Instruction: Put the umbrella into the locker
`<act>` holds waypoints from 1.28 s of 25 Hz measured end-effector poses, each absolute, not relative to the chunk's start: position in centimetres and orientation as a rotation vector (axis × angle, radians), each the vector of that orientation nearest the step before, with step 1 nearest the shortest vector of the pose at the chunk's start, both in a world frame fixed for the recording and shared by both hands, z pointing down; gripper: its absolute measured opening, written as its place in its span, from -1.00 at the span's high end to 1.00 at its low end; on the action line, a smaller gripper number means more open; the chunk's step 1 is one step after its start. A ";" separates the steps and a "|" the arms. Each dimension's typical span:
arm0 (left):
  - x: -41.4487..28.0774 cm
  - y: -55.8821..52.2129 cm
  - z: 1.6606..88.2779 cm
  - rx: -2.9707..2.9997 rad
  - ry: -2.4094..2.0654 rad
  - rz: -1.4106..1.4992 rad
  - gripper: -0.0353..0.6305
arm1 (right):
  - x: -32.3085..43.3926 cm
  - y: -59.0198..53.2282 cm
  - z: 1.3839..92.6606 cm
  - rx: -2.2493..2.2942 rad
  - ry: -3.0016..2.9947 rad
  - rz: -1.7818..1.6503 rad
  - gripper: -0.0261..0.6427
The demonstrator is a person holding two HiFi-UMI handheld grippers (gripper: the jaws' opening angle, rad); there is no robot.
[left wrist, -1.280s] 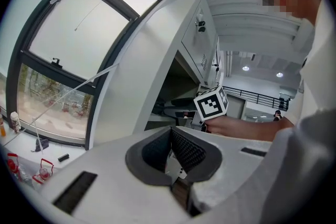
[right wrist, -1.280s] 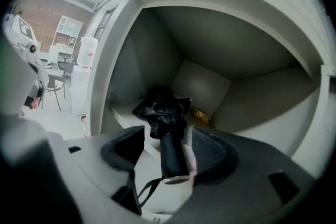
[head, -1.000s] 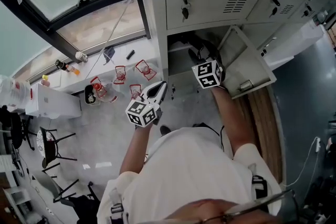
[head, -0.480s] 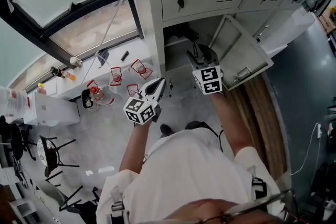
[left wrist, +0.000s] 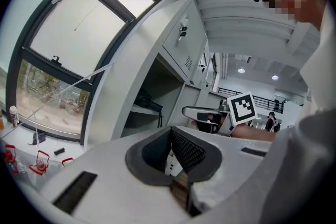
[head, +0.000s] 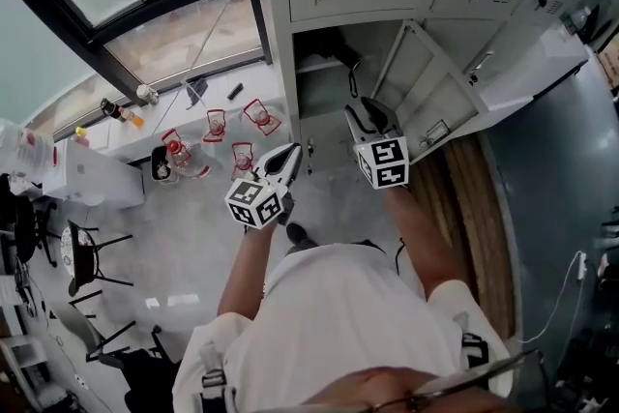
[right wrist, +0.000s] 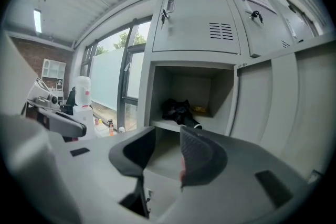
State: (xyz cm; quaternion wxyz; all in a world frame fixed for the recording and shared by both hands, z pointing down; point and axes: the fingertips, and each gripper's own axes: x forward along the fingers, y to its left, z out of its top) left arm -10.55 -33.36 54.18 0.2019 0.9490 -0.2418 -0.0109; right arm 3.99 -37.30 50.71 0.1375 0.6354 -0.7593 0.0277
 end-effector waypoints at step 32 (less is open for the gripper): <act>-10.5 -19.2 52.4 2.676 -0.714 -0.004 0.88 | 0.7 -22.9 50.5 1.747 -2.392 0.127 0.84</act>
